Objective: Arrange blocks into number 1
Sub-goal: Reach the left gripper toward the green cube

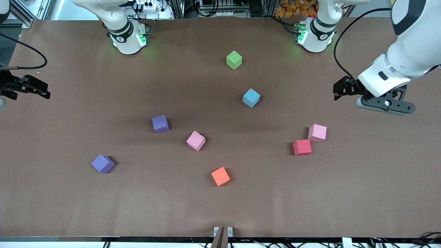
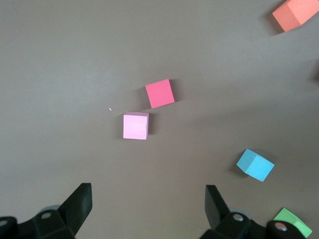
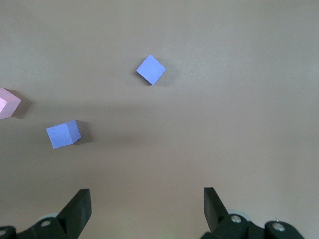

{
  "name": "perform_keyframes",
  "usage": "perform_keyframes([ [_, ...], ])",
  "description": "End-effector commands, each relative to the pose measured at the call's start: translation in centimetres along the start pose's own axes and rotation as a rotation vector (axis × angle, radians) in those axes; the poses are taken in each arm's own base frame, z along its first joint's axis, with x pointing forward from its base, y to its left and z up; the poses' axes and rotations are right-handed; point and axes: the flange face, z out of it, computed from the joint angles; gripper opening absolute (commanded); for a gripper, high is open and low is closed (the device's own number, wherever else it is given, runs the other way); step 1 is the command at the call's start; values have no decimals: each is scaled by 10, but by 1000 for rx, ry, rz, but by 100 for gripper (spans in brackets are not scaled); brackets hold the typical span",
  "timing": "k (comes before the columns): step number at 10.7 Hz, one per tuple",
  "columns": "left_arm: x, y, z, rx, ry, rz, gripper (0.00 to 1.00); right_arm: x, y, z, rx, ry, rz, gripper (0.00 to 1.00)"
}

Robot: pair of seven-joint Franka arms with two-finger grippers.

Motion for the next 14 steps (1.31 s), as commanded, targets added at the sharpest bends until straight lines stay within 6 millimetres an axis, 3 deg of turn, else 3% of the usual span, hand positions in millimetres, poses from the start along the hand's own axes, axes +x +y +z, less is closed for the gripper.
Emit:
perform_keyframes([
  [1, -3, 21, 3, -27, 3, -49, 100, -1, 3, -4, -5, -3, -9, 100],
  [5, 0, 84, 23, -17, -23, -92, 100, -1, 3, -4, -5, -3, -9, 100],
  [9, 5, 159, 71, 7, -64, -154, 100, -1, 2, -5, -5, -3, -9, 100],
  [11, 2, 172, 95, 1, -77, -159, 100, -1, 2, -5, -5, -3, -9, 100],
  [12, -6, 194, 110, 5, -80, -167, 100, -1, 2, -5, -5, -3, -10, 100],
  [14, -16, 219, 127, 14, -79, -234, 100, 0, 3, 0, -5, -12, -6, 100],
])
